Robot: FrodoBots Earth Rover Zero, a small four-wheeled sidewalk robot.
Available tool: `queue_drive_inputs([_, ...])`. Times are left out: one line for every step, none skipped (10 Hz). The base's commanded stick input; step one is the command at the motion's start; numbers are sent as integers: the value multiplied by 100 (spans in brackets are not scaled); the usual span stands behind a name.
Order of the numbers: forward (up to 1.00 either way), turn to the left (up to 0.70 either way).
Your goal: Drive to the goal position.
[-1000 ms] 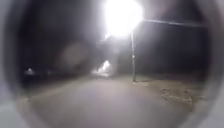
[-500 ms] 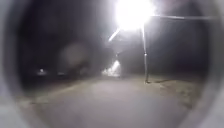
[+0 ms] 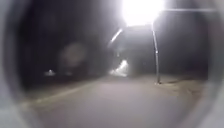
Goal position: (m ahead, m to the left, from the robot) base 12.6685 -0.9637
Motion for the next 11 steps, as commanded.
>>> queue_drive_inputs([85, -10])
queue_drive_inputs([85, -12])
queue_drive_inputs([85, -12])
queue_drive_inputs([85, -13])
queue_drive_inputs([85, -14])
queue_drive_inputs([85, -8])
queue_drive_inputs([85, -7])
queue_drive_inputs([85, -7])
queue_drive_inputs([85, -6])
queue_drive_inputs([100, -4])
queue_drive_inputs([100, -1])
